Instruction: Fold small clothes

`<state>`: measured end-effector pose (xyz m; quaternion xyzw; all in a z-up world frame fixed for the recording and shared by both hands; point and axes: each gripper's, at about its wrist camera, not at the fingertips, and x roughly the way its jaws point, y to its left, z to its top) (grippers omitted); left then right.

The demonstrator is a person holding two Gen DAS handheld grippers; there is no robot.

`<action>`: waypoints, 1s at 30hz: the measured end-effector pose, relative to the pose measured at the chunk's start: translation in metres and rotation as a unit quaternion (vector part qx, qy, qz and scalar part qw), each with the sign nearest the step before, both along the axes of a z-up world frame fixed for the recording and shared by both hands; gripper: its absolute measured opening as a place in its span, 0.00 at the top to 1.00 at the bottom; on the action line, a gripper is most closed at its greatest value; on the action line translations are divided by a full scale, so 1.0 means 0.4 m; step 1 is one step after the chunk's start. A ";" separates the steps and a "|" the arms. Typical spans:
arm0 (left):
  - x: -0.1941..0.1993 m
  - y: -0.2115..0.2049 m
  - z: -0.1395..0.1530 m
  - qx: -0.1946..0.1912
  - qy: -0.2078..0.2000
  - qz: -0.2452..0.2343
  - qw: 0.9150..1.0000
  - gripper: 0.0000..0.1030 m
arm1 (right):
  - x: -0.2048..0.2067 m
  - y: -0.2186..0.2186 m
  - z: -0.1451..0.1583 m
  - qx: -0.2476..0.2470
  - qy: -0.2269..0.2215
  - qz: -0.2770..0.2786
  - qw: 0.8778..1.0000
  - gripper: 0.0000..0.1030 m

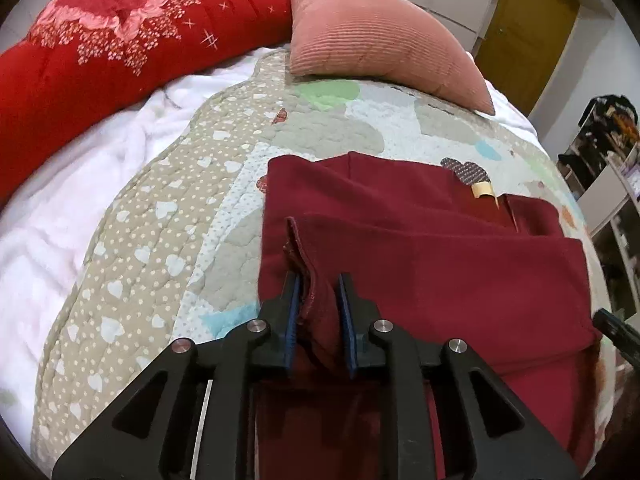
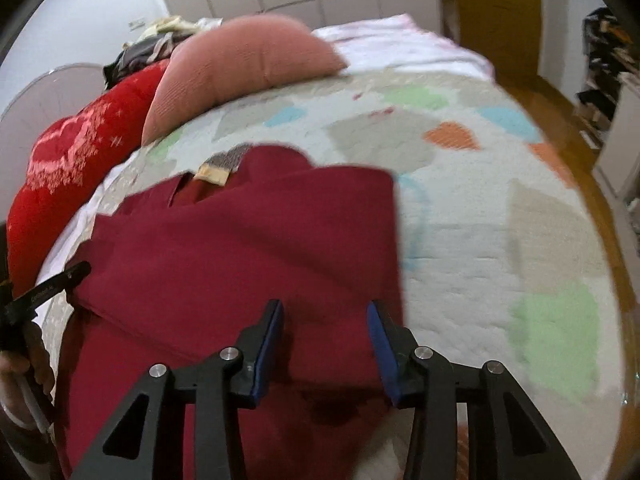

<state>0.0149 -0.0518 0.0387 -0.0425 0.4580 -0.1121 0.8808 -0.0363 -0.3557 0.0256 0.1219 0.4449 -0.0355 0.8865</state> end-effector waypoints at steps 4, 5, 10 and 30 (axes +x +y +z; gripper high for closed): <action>-0.009 0.003 -0.006 -0.001 0.001 0.008 1.000 0.80 | -0.041 0.033 0.032 0.023 -0.011 0.040 0.999 0.59; -0.013 0.000 -0.006 0.003 -0.001 0.010 1.000 0.80 | -0.041 0.043 0.027 0.013 -0.006 0.048 0.999 0.59; -0.058 -0.008 0.017 0.038 -0.018 0.008 0.999 0.79 | -0.005 0.038 -0.048 -0.016 0.039 0.027 0.999 0.59; -0.208 -0.004 0.037 0.078 -0.042 -0.001 0.996 0.62 | -0.127 0.089 -0.034 -0.028 0.063 0.033 0.997 0.58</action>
